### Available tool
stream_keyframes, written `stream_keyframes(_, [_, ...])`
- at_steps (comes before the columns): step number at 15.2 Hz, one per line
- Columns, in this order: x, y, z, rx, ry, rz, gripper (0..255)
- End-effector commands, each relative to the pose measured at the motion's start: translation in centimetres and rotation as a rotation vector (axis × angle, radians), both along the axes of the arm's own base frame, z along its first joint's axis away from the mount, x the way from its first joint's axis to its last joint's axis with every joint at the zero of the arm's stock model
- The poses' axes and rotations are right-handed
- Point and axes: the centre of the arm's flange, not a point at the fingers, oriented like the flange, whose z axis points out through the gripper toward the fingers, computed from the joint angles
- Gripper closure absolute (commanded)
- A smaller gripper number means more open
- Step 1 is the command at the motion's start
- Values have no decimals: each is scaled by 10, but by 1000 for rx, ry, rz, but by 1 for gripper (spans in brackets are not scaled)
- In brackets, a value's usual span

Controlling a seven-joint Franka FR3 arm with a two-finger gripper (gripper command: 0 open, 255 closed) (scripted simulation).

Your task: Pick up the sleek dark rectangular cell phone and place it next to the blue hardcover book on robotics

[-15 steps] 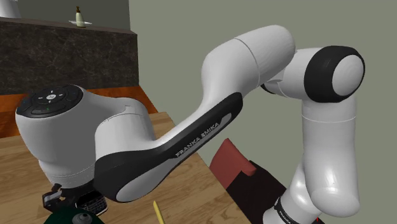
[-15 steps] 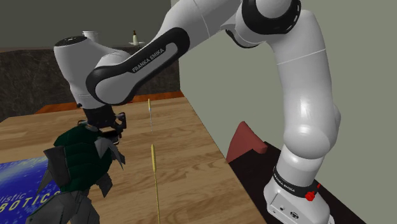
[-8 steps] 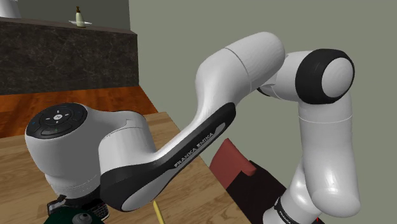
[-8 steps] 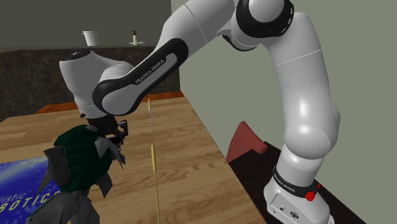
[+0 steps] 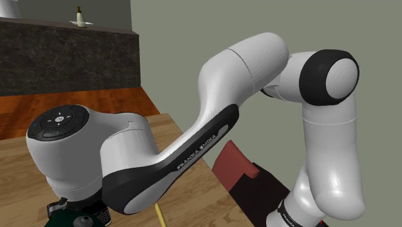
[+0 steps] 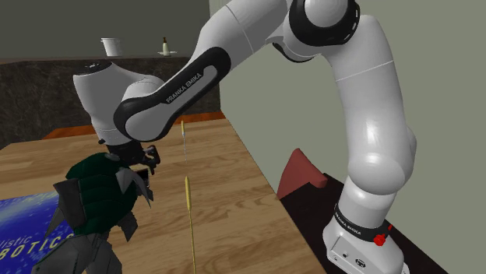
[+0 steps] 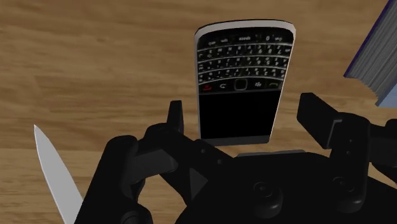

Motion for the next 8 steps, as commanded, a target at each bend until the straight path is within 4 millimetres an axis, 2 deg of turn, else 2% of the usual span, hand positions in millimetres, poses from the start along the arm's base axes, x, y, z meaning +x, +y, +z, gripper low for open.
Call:
stream_keyframes(1, [0, 0, 0, 0, 0, 0, 0])
stream_keyframes(3, [0, 0, 0, 0, 0, 0, 0])
stream_keyframes(7, [-10, 2, 49, 0, 0, 0, 0])
stream_keyframes(8, [-10, 2, 49, 0, 0, 0, 0])
